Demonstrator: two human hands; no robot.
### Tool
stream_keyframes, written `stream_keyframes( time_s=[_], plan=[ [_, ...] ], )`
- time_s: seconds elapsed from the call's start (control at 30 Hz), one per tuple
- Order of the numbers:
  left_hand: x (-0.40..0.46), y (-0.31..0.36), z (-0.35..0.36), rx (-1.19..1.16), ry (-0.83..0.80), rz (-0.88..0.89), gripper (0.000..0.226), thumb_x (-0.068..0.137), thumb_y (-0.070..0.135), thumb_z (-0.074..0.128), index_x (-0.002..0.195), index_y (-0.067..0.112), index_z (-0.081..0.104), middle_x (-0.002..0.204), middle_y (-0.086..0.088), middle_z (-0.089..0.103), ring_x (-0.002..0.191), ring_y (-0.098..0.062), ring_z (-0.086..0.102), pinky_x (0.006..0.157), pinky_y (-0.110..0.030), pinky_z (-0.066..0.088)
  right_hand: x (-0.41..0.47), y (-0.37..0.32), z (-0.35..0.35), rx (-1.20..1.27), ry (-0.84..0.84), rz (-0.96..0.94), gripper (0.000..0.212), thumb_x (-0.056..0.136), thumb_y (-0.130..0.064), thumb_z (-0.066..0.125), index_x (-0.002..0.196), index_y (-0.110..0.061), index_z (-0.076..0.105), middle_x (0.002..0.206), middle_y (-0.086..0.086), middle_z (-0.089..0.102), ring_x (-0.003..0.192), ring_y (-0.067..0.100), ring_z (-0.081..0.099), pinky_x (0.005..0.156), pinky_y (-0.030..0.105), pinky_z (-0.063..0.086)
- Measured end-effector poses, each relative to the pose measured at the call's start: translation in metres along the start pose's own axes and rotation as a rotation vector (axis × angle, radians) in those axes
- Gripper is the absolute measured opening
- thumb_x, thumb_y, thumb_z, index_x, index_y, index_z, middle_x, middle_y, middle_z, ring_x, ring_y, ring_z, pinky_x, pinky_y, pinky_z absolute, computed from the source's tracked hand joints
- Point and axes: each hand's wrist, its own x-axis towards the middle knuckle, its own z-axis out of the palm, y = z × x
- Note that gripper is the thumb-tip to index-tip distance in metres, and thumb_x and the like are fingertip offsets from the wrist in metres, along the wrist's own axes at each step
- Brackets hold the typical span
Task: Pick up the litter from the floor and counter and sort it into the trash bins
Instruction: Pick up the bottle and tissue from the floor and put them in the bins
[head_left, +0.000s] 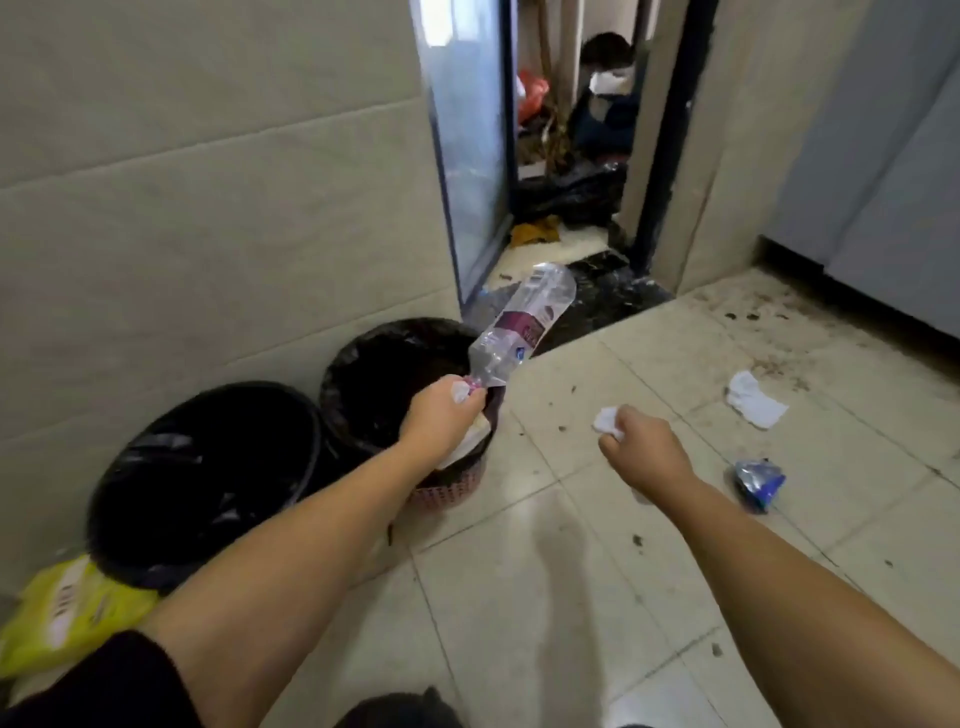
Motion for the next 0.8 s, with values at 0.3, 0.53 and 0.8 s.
stream_keyframes(
  time_s=[0.3, 0.53, 0.8],
  plan=[
    [-0.085, -0.185, -0.188, 0.248, 0.263, -0.392, 0.031, 0.087, 0.045, 0.045, 0.084, 0.016, 0.054, 0.102, -0.017, 0.066, 0.091, -0.034, 0.06, 0.074, -0.035, 0.043, -0.007, -0.184, 0.062, -0.052, -0.171, -0.456, 0.03, 0.089, -0.023, 0.051, 0.111, -0.002, 0.052, 0.11, 0.024, 0.064, 0.098, 0.041, 0.059, 0.077, 0.04, 0.049],
    [-0.084, -0.269, -0.194, 0.544, 0.032, -0.504, 0.039, 0.09, 0.041, 0.046, 0.108, 0.011, 0.062, 0.114, -0.014, 0.066, 0.106, -0.033, 0.062, 0.087, -0.037, 0.05, -0.019, -0.234, 0.144, 0.009, -0.288, -0.562, 0.036, 0.092, -0.022, 0.05, 0.121, 0.0, 0.049, 0.106, 0.02, 0.066, 0.09, 0.037, 0.062, 0.068, 0.037, 0.05],
    [-0.051, -0.292, -0.172, 0.513, -0.072, -0.566, 0.046, 0.089, 0.046, 0.053, 0.108, 0.005, 0.064, 0.114, -0.018, 0.066, 0.106, -0.034, 0.062, 0.085, -0.035, 0.049, -0.018, -0.239, 0.169, 0.055, -0.268, -0.638, 0.012, 0.092, -0.016, 0.054, 0.1, -0.007, 0.054, 0.103, 0.021, 0.067, 0.09, 0.038, 0.063, 0.065, 0.029, 0.036]
  ],
)
